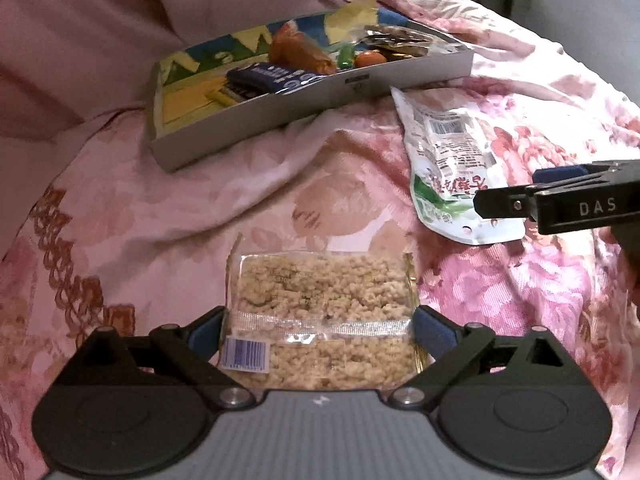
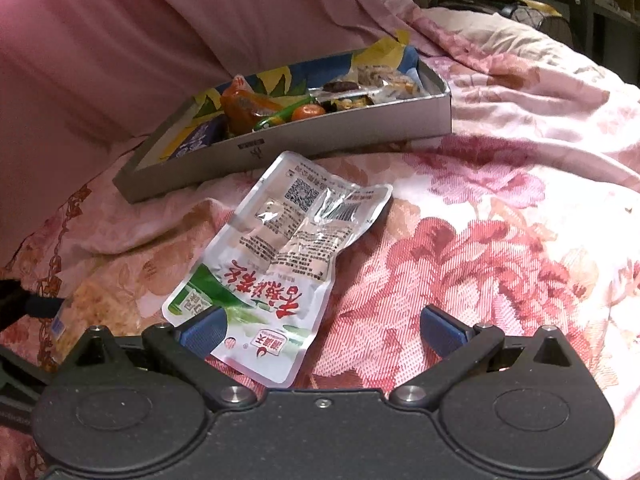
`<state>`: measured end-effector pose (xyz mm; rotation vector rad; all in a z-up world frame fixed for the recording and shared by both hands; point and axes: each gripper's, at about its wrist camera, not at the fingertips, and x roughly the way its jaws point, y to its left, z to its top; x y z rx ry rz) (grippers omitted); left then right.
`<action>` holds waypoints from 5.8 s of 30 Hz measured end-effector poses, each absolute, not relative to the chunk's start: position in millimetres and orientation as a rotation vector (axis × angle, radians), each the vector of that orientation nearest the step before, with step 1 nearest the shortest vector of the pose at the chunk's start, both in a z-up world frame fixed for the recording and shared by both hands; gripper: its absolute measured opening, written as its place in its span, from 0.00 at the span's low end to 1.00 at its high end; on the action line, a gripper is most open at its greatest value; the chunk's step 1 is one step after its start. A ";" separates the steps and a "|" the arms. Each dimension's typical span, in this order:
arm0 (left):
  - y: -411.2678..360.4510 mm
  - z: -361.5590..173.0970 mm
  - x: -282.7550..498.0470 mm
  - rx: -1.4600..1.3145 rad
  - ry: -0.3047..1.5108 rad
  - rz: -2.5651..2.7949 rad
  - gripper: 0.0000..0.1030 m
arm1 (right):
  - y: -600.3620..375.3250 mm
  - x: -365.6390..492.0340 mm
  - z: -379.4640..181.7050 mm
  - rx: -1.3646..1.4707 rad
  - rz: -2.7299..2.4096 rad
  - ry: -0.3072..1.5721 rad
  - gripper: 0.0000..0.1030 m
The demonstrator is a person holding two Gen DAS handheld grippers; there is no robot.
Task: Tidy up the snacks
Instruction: 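Close the left gripper on the oat cluster bag while the right gripper closes on the white pack, then lift and carry the oat bag and white pack toward the box with both grippers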
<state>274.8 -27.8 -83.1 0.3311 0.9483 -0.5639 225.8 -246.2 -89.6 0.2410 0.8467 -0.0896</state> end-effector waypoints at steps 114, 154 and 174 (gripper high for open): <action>-72.0 -84.8 293.1 -0.039 1.245 -0.201 0.88 | -269.9 219.4 -81.7 0.133 0.215 0.981 0.80; -58.9 -84.4 281.0 -0.045 1.205 -0.291 0.87 | -232.2 200.2 -88.8 -0.047 0.141 0.918 0.72; -42.7 -68.1 268.8 -0.120 1.115 -0.271 0.86 | -204.2 181.1 -81.6 -0.373 0.168 0.731 0.53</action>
